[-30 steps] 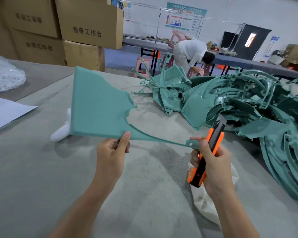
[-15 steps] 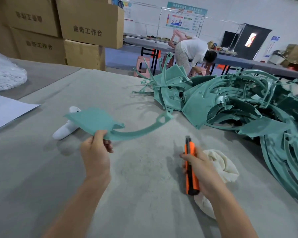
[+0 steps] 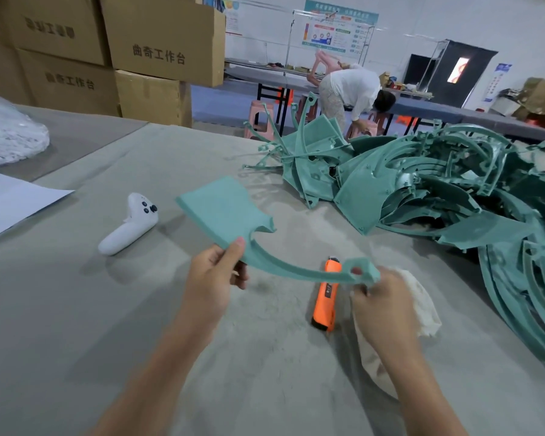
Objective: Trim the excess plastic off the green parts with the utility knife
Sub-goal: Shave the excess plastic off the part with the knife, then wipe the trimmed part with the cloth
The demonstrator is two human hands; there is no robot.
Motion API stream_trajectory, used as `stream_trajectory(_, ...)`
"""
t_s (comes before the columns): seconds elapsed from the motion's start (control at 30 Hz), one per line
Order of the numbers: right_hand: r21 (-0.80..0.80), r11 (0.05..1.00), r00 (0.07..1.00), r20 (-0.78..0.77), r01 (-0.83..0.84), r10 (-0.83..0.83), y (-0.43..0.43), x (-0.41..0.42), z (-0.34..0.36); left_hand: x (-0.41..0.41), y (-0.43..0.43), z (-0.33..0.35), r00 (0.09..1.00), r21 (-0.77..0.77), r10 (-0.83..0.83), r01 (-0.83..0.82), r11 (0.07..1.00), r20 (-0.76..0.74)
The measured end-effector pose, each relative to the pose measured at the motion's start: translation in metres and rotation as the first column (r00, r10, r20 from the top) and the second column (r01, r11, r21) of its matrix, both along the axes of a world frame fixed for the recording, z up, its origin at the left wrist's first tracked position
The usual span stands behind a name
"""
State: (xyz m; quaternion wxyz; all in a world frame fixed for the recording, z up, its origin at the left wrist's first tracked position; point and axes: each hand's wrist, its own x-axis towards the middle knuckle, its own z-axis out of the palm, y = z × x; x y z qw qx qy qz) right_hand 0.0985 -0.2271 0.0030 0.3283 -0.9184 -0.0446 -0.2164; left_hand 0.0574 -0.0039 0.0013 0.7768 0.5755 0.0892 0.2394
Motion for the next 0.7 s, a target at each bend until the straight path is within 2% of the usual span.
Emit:
stream_trajectory(0.03,-0.175,0.981,0.997,0.012,0.083,-0.082,-0.006,0.002,0.002,0.0,-0.002,0.0,1.0,0.016,-0.025,0.025,1.0,-0.012)
stream_trajectory(0.1,-0.505,0.857,0.933,-0.247,0.105,-0.26,-0.023,0.01,0.003,-0.001,-0.003,0.001,0.997,0.033,-0.068,0.069,0.997,-0.026)
stream_trajectory(0.17,-0.567,0.823,0.829,-0.444,0.033,-0.34,-0.035,0.018,0.001,-0.003,-0.002,0.003,0.992,0.019,-0.127,0.127,0.992,-0.009)
stream_trajectory(0.2,-0.537,0.843,0.829,-0.462,0.02,-0.314,-0.039,0.02,0.0,-0.004,-0.002,0.005,0.985,0.018,-0.172,0.172,0.985,0.007)
stream_trajectory(0.23,-0.466,0.883,0.878,-0.396,0.06,-0.269,-0.043,0.022,-0.001,-0.005,-0.001,0.007,0.974,0.029,-0.226,0.225,0.974,0.024)
stream_trajectory(0.3,-0.146,0.976,0.968,-0.164,0.164,-0.188,-0.048,0.024,-0.001,-0.007,0.001,0.008,0.947,0.037,-0.318,0.317,0.948,0.045)
stream_trajectory(0.37,0.235,0.963,0.985,0.07,0.134,-0.155,-0.048,0.022,0.013,-0.009,0.001,0.008,0.924,0.01,-0.381,0.381,0.925,0.017)
stream_trajectory(0.4,0.464,0.885,0.98,0.155,0.04,-0.126,-0.045,0.02,0.024,-0.01,0.001,0.008,0.907,0.013,-0.42,0.42,0.907,-0.006)
stream_trajectory(0.43,0.663,0.744,0.973,0.214,-0.082,-0.084,-0.04,0.016,0.035,-0.011,0.001,0.008,0.881,0.036,-0.472,0.472,0.881,-0.031)
stream_trajectory(0.47,0.784,0.596,0.97,0.239,-0.171,-0.037,-0.034,0.011,0.043,-0.013,0.0,0.008,0.846,0.067,-0.53,0.533,0.844,-0.058)
stream_trajectory(0.5,0.849,0.474,0.969,0.245,-0.232,0.034,-0.028,0.007,0.048,-0.015,-0.001,0.008,0.806,0.095,-0.586,0.592,0.8,-0.089)
stream_trajectory(0.53,0.88,0.392,0.963,0.238,-0.268,0.124,-0.021,0.002,0.052,-0.016,-0.001,0.008,0.761,0.114,-0.638,0.649,0.752,-0.12)
stream_trajectory(0.57,0.892,0.352,0.952,0.217,-0.283,0.216,-0.013,-0.002,0.054,-0.018,-0.003,0.009,0.719,0.126,-0.68,0.695,0.708,-0.145)
stream_trajectory(0.6,0.886,0.357,0.932,0.185,-0.296,0.312,-0.007,-0.006,0.055,-0.019,-0.004,0.008,0.69,0.13,-0.704,0.723,0.678,-0.168)
stream_trajectory(0.63,0.863,0.402,0.912,0.142,-0.305,0.386,-0.001,-0.008,0.054,-0.019,-0.006,0.007,0.681,0.128,-0.706,0.731,0.67,-0.191)
stream_trajectory(0.7,0.763,0.571,0.914,0.065,-0.304,0.401,0.005,-0.01,0.049,-0.018,-0.008,0.004,0.7,0.122,-0.672,0.709,0.694,-0.242)
